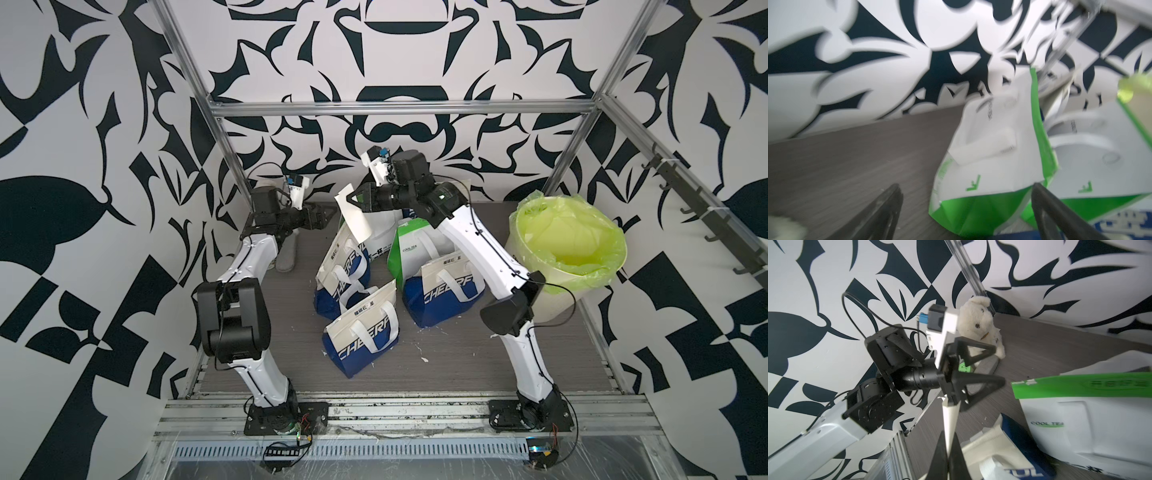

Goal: Shred takeout receipts and throw away
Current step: Tear off the takeout receipt from the takeout bag, then shred the takeout receipt.

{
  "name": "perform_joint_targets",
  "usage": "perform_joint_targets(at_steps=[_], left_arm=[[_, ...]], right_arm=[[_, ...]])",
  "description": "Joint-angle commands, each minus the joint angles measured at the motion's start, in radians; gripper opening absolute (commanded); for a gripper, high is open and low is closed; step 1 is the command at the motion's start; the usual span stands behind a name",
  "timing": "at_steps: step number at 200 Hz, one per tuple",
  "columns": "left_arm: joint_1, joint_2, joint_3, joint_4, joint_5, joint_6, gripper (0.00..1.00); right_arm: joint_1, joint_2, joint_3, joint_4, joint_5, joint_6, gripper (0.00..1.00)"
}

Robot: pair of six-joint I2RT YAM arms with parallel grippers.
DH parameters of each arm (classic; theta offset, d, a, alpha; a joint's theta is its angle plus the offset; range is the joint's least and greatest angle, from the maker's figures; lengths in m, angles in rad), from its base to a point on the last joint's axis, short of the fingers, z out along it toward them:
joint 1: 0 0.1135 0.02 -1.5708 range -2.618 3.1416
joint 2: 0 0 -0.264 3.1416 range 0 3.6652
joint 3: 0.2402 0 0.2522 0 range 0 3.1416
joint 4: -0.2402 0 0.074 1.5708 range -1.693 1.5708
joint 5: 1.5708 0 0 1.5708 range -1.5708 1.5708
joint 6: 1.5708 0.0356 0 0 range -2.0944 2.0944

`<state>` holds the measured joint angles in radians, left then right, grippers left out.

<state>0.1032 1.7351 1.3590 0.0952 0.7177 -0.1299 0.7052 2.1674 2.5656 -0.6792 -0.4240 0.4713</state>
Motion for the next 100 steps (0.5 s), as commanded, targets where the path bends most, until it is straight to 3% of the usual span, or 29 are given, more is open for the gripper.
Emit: perform_joint_targets(at_steps=[1, 24, 51, 75, 88, 100], left_arm=[[0.081, -0.048, -0.017, 0.224, 0.093, -0.379, 1.0], [0.128, -0.059, -0.022, 0.345, 0.212, -0.605, 0.99], [0.118, -0.123, 0.027, 0.238, 0.286, -0.606, 1.0], [0.044, -0.228, 0.059, -0.003, 0.293, -0.435, 0.99], [-0.039, -0.286, 0.106, -0.231, 0.243, -0.276, 0.99], [-0.12, -0.338, 0.125, -0.35, 0.198, -0.2, 0.99]], right_arm=[[-0.003, -0.179, -0.084, -0.034, 0.097, -0.106, 0.0], [-0.003, -0.334, -0.268, 0.018, 0.131, -0.116, 0.0], [-0.003, -0.531, -0.515, 0.114, 0.17, -0.106, 0.0], [-0.002, -0.708, -0.737, 0.197, 0.206, -0.089, 0.0], [-0.003, -0.791, -0.84, 0.225, 0.225, -0.075, 0.0], [-0.003, -0.862, -0.922, 0.243, 0.239, -0.062, 0.0]])
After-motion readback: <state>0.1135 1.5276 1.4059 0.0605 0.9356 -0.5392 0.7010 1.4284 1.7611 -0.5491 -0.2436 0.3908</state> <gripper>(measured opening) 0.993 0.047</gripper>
